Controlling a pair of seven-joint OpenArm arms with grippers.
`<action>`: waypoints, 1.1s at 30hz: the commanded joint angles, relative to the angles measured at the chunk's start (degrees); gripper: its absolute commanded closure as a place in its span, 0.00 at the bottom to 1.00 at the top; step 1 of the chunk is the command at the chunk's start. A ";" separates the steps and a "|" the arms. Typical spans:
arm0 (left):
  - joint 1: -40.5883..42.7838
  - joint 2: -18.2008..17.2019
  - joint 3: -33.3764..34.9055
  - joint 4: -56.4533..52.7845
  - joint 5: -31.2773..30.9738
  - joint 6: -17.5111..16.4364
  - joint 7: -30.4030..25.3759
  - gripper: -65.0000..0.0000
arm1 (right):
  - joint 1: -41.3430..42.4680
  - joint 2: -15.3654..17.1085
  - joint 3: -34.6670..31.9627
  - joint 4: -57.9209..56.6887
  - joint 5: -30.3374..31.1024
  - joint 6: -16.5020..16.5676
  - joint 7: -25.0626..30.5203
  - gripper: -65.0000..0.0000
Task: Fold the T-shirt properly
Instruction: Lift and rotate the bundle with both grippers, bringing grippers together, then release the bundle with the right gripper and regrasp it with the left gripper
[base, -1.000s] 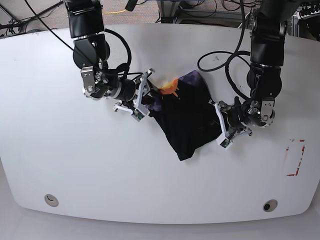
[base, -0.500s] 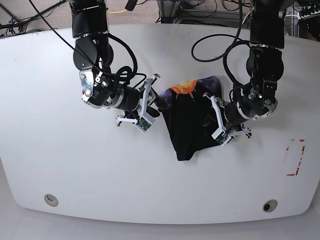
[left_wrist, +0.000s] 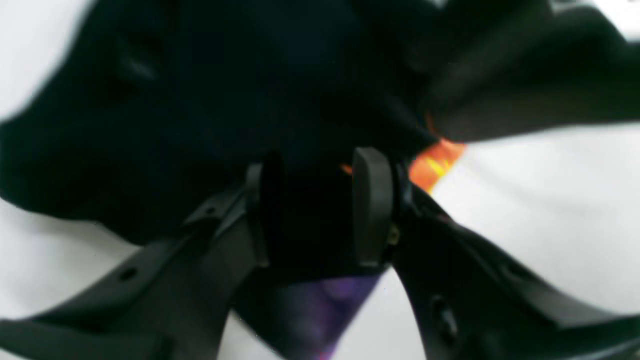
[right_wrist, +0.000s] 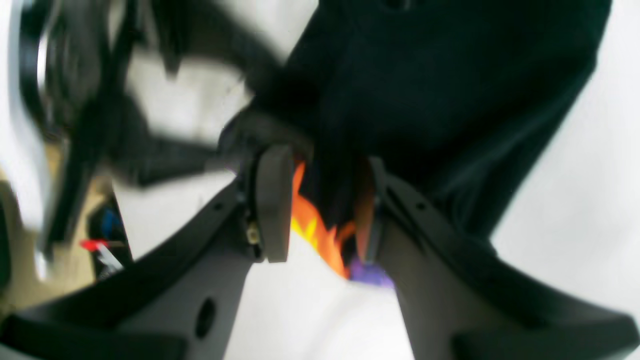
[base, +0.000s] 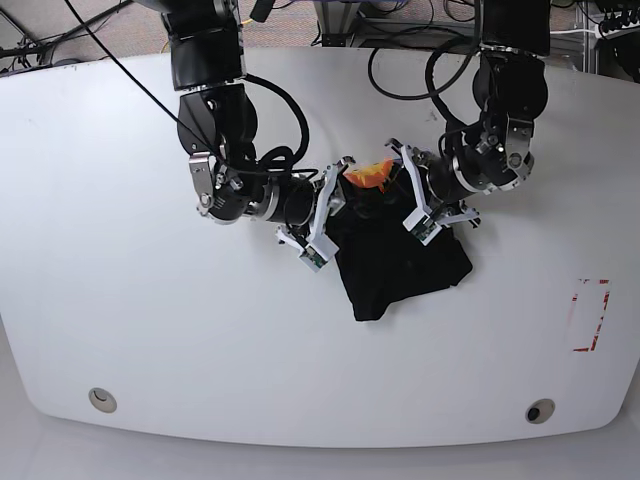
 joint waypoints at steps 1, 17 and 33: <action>-0.79 0.40 -0.38 -0.93 -0.89 0.02 -1.34 0.66 | 2.91 0.49 0.04 -4.15 1.10 0.17 3.66 0.71; -3.69 -1.36 -0.03 -13.94 -1.33 0.02 -1.43 0.66 | 3.44 13.15 0.30 -5.11 -0.83 0.17 4.54 0.71; -5.54 2.34 -2.40 5.14 0.69 4.94 -1.08 0.63 | -0.96 16.14 0.39 7.90 -1.10 0.17 4.19 0.71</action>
